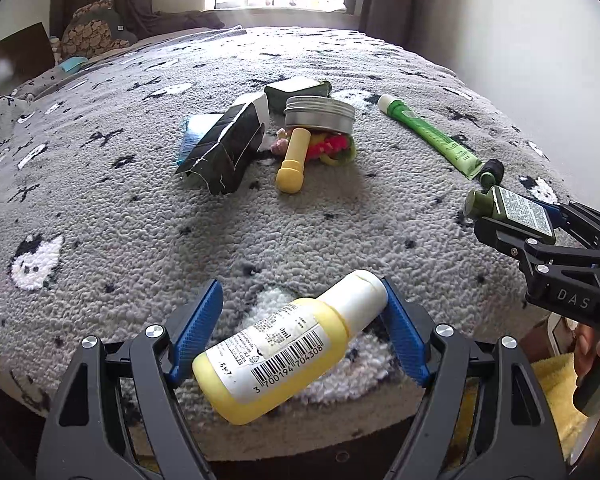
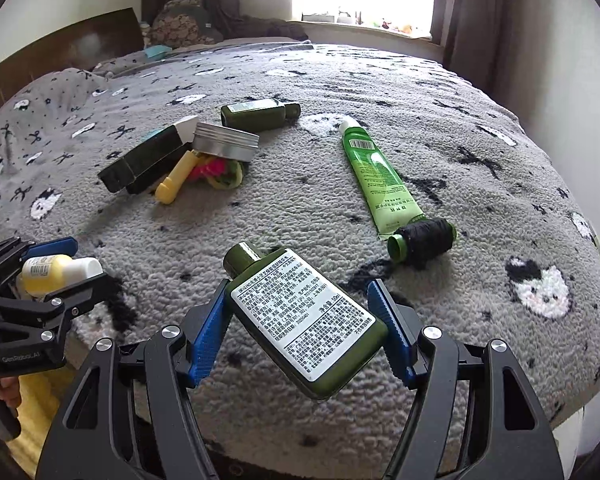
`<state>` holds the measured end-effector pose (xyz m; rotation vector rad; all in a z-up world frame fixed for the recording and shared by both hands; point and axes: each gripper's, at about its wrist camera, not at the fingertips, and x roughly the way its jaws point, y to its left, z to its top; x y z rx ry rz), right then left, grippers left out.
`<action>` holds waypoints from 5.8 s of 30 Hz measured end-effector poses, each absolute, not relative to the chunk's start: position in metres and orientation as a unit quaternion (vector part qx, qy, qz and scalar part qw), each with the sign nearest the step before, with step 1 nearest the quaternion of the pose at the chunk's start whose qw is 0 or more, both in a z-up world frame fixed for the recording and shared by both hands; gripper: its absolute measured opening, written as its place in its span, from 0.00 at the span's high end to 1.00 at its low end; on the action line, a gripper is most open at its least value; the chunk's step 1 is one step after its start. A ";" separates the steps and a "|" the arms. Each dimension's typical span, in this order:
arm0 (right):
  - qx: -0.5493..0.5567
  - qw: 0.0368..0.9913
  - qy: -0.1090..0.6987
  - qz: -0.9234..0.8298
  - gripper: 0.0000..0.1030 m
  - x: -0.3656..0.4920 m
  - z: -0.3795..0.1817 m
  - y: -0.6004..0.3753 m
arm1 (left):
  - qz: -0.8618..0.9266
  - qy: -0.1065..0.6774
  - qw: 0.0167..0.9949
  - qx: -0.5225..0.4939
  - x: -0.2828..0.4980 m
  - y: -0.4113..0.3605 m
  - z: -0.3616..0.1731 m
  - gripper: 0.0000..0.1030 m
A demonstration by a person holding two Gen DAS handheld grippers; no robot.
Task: Collect trash
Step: 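Grasp the dark green bottle with the right gripper while the left grasps the yellow bottle, then lower both held bottles below the bed edge and open both grippers, then raise both open grippers back toward the items on the bed, then grasp the green tube with the right gripper while the left grasps the black-wrapped box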
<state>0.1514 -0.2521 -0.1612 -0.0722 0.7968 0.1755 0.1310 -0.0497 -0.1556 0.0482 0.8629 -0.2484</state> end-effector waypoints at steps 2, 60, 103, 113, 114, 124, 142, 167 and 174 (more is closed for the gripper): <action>-0.035 0.921 0.378 0.084 0.33 0.138 -0.154 -0.250 | -0.122 0.411 0.903 0.023 0.120 -0.048 -0.150 0.28; 0.040 0.788 0.601 0.128 0.33 0.033 -0.333 -0.214 | -0.192 0.630 0.751 0.054 -0.006 -0.052 -0.322 0.28; 0.000 0.894 0.436 0.106 0.09 0.049 -0.178 -0.234 | -0.154 0.480 0.863 0.026 0.014 -0.008 -0.186 0.08; -0.005 0.907 0.414 0.080 0.09 0.085 -0.159 -0.244 | -0.137 0.452 0.881 0.037 0.056 0.001 -0.162 0.08; -0.005 0.907 0.413 0.077 0.09 0.091 -0.159 -0.246 | -0.135 0.449 0.882 0.039 0.062 0.000 -0.161 0.08; -0.005 0.917 0.397 0.037 0.09 0.147 -0.153 -0.275 | -0.112 0.417 0.901 0.047 0.133 0.002 -0.143 0.09; -0.021 0.915 0.401 0.039 0.23 0.266 -0.155 -0.291 | -0.132 0.405 0.903 0.066 0.260 -0.015 -0.132 0.42; -0.031 0.907 0.414 0.070 0.59 0.322 -0.164 -0.275 | -0.160 0.411 0.893 0.091 0.294 -0.040 -0.137 0.79; -0.047 0.919 0.387 0.059 0.91 0.301 -0.129 -0.268 | -0.149 0.370 0.913 0.085 0.268 -0.033 -0.090 0.79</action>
